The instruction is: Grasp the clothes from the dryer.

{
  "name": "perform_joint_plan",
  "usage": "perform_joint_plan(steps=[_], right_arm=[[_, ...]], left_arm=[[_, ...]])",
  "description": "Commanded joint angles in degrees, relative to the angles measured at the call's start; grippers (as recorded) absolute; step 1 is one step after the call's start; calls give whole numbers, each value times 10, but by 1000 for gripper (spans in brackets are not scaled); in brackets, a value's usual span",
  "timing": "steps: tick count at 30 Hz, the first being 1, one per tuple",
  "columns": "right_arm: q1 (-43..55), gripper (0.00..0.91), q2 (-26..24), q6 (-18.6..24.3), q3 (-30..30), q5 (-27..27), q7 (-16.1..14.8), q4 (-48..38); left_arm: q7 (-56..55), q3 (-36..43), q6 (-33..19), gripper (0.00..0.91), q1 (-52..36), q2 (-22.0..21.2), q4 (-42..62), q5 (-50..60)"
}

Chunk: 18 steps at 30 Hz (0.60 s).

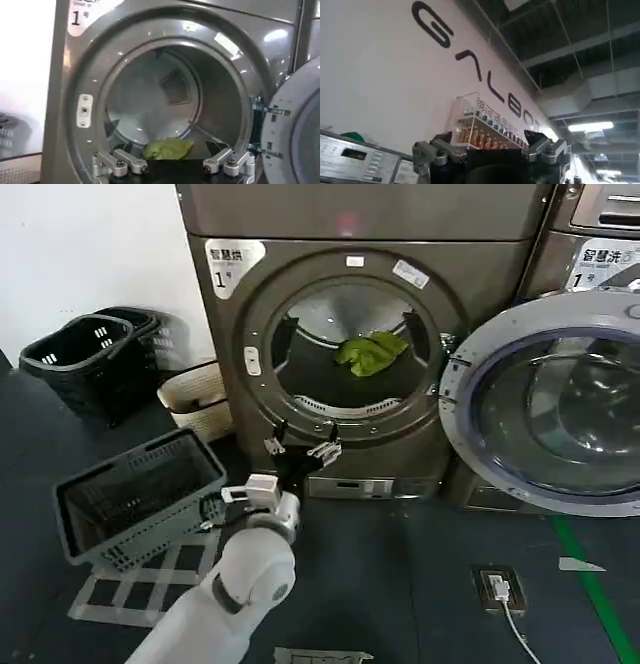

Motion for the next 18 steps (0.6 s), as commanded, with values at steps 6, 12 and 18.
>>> perform_joint_plan(steps=[6, 12, 18], right_arm=[[0, 907, 2, 1, 0, 1, -1, 2], [-1, 907, 3, 5, 1, 1, -3, 1], [-1, 907, 2, 6, 3, 3, -3, 1]], left_arm=[[1, -15, 0, 907, -3, 2, 4, -1], [0, -20, 0, 907, -3, 2, 6, 0], [0, -21, 1, 907, -1, 2, 3, -1]])
